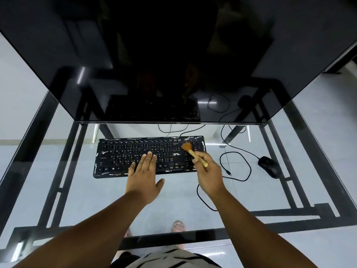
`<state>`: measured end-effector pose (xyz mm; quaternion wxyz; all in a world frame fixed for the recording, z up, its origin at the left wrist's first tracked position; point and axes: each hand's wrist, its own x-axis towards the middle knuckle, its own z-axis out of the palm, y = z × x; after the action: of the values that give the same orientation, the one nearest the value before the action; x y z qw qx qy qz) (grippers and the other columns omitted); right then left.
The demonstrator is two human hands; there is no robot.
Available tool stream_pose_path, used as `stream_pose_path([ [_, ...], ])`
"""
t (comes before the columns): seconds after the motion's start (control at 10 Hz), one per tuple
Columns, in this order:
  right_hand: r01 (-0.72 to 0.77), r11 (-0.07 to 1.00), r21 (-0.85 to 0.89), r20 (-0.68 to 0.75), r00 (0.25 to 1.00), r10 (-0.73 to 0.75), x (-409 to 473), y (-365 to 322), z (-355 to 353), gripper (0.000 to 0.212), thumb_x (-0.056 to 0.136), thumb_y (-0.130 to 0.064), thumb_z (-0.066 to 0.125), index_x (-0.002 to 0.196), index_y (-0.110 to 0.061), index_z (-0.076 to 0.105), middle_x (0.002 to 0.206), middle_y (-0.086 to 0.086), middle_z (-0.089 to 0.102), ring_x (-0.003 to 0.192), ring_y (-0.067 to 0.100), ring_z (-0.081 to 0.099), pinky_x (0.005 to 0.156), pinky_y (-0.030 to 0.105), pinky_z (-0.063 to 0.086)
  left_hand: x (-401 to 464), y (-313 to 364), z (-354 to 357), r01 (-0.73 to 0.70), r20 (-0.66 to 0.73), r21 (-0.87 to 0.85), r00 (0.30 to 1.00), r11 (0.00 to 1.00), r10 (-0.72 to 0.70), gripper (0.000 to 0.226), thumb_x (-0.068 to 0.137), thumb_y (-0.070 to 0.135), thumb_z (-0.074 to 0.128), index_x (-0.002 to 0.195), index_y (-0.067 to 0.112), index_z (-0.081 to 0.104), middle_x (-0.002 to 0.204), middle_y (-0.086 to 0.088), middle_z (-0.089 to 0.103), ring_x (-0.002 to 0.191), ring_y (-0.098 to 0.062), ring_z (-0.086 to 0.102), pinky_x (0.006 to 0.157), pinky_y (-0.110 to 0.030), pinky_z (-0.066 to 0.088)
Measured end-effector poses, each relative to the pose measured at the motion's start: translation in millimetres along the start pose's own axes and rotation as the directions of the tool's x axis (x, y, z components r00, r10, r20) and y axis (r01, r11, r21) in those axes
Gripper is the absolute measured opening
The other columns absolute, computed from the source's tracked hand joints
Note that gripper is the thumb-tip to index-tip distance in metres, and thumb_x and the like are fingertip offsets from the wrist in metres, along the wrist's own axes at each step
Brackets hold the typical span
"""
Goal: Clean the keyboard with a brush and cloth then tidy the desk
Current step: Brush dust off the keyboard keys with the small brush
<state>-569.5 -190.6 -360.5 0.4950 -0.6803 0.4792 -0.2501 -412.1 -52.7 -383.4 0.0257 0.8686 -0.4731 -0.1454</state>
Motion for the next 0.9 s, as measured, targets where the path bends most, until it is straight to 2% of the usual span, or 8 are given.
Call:
stream_pose_path([
  [0.1,-0.023,1.000,0.003,-0.128,0.991,0.023,2,2,-8,0.017,0.097,-0.019,0.054,0.109,-0.028,0.064,0.078,-0.001,0.066,0.061,0.012,0.053,0.056,0.017,0.042,5,10,0,-0.021,0.002,0.001,1.000,1.000,0.021,0.082,0.094,0.057,0.034,0.154,0.017,-0.003,0.162,0.001,-0.010,0.149,-0.016,-0.008,0.120,-0.043,0.003],
  [0.3,0.001,0.999,0.039,0.025,1.000,-0.002,-5,-1,-15,0.022,0.095,-0.013,0.057,0.097,-0.033,0.065,0.081,-0.002,0.071,0.067,0.020,0.058,0.060,0.011,0.043,11,10,1,-0.009,0.026,-0.001,1.000,1.000,0.009,0.083,0.094,0.058,0.035,0.154,0.017,-0.004,0.162,0.002,-0.012,0.149,-0.016,-0.009,0.120,-0.043,0.002],
  [0.4,-0.008,0.998,0.065,-0.113,0.993,0.016,-7,4,-20,0.018,0.096,-0.016,0.058,0.101,-0.031,0.065,0.080,-0.009,0.070,0.062,0.006,0.057,0.060,0.012,0.045,12,11,2,0.008,0.042,0.006,0.999,1.000,-0.008,0.084,0.093,0.059,0.035,0.154,0.017,-0.004,0.162,0.002,-0.012,0.149,-0.016,-0.010,0.120,-0.043,0.002],
  [0.5,-0.031,0.989,0.142,-0.002,1.000,0.031,-9,7,-23,0.021,0.094,-0.014,0.059,0.097,-0.033,0.067,0.083,-0.002,0.074,0.077,0.021,0.067,0.075,0.031,0.053,11,13,2,0.009,0.045,0.011,0.999,1.000,-0.009,0.084,0.093,0.059,0.035,0.154,0.017,-0.004,0.162,0.002,-0.013,0.149,-0.016,-0.010,0.120,-0.043,0.002],
  [0.6,-0.011,0.998,0.067,0.062,0.998,0.007,-13,10,-22,0.024,0.093,-0.012,0.060,0.092,-0.035,0.067,0.077,-0.006,0.073,0.076,0.034,0.064,0.068,0.032,0.051,11,12,1,0.006,0.044,0.010,0.999,1.000,-0.006,0.083,0.094,0.059,0.035,0.154,0.017,-0.004,0.162,0.002,-0.012,0.149,-0.016,-0.010,0.121,-0.043,0.002],
  [0.7,-0.006,0.997,0.081,-0.086,0.996,0.013,-13,11,-26,0.024,0.093,-0.012,0.060,0.093,-0.035,0.066,0.077,-0.005,0.072,0.074,0.029,0.064,0.067,0.028,0.050,11,12,1,0.002,0.056,0.023,0.998,1.000,-0.003,0.083,0.094,0.059,0.034,0.154,0.017,-0.005,0.162,0.001,-0.014,0.149,-0.016,-0.011,0.121,-0.044,0.002],
  [0.8,-0.028,0.993,0.113,0.060,0.998,0.022,-14,11,-26,0.023,0.091,-0.010,0.062,0.094,-0.031,0.070,0.081,-0.002,0.074,0.079,0.029,0.068,0.076,0.040,0.053,11,11,1,0.000,0.059,0.036,0.998,0.999,-0.002,0.084,0.094,0.059,0.034,0.154,0.017,-0.005,0.162,0.001,-0.014,0.149,-0.016,-0.011,0.121,-0.044,0.002],
  [0.9,-0.029,0.998,0.057,0.119,0.993,0.022,-19,9,-24,0.026,0.092,-0.012,0.060,0.090,-0.037,0.068,0.078,0.000,0.074,0.078,0.034,0.068,0.074,0.040,0.054,11,11,0,-0.003,0.060,0.044,0.998,0.999,0.000,0.084,0.094,0.059,0.034,0.154,0.016,-0.005,0.161,0.001,-0.015,0.149,-0.017,-0.011,0.121,-0.043,0.002],
])
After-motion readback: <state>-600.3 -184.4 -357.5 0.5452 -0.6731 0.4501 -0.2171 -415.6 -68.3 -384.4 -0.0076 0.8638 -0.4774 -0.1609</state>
